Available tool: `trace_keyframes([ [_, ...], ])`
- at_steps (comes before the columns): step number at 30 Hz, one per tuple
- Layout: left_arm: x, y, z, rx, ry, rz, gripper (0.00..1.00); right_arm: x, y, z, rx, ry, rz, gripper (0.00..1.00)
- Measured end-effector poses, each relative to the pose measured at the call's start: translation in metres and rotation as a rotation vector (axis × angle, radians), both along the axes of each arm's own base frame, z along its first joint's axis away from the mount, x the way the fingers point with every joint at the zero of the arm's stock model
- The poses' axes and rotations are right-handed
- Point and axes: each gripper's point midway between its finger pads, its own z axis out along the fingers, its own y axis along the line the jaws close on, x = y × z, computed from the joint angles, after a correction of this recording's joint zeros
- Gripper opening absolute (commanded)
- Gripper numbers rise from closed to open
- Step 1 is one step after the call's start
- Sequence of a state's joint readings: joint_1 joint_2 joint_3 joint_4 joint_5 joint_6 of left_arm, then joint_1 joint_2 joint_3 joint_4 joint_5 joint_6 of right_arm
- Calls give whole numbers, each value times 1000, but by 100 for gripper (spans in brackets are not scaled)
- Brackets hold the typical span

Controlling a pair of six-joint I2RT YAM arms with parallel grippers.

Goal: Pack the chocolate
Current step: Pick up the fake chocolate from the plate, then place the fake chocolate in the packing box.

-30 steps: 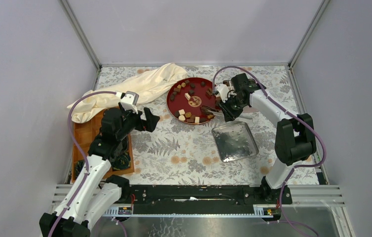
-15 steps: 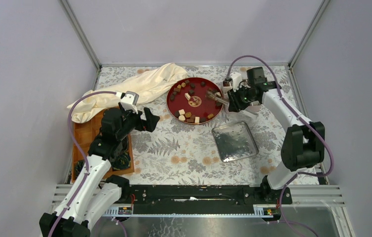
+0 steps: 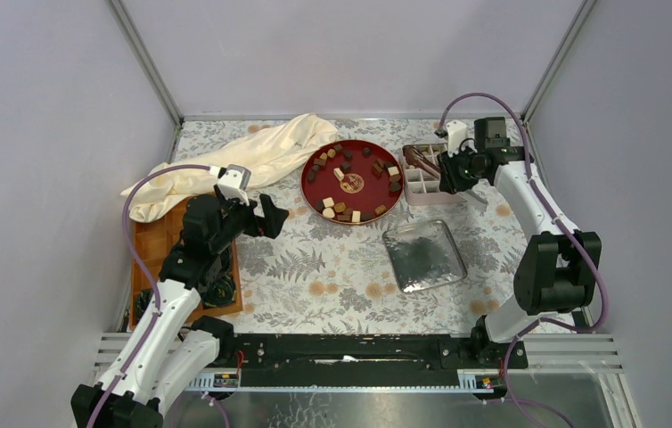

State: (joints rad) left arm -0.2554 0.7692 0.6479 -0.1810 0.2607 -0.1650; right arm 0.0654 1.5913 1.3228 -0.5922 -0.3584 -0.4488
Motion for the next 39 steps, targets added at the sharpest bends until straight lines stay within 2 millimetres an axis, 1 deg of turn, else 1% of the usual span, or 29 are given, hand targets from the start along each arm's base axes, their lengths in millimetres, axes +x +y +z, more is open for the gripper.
trace_keyframes([
  [5, 0, 0, 0, 0, 0, 0, 99, -1, -25, -5, -62, 15, -52, 10],
  [8, 0, 0, 0, 0, 0, 0, 99, -5, -35, -9, -90, 35, -68, 11],
  [11, 0, 0, 0, 0, 0, 0, 99, -9, -40, -14, -106, 64, -70, 11],
  [17, 0, 0, 0, 0, 0, 0, 99, -16, -42, -24, -124, 113, -60, 14],
  [18, 0, 0, 0, 0, 0, 0, 99, -17, -42, -25, -125, 117, -59, 16],
  [21, 0, 0, 0, 0, 0, 0, 99, -17, -43, -28, -129, 129, -56, 29],
  [23, 0, 0, 0, 0, 0, 0, 99, -17, -43, -30, -129, 135, -56, 35],
  [27, 0, 0, 0, 0, 0, 0, 99, -16, -43, -31, -130, 137, -56, 38],
  [39, 0, 0, 0, 0, 0, 0, 99, -16, -45, -31, -130, 137, -63, 40],
])
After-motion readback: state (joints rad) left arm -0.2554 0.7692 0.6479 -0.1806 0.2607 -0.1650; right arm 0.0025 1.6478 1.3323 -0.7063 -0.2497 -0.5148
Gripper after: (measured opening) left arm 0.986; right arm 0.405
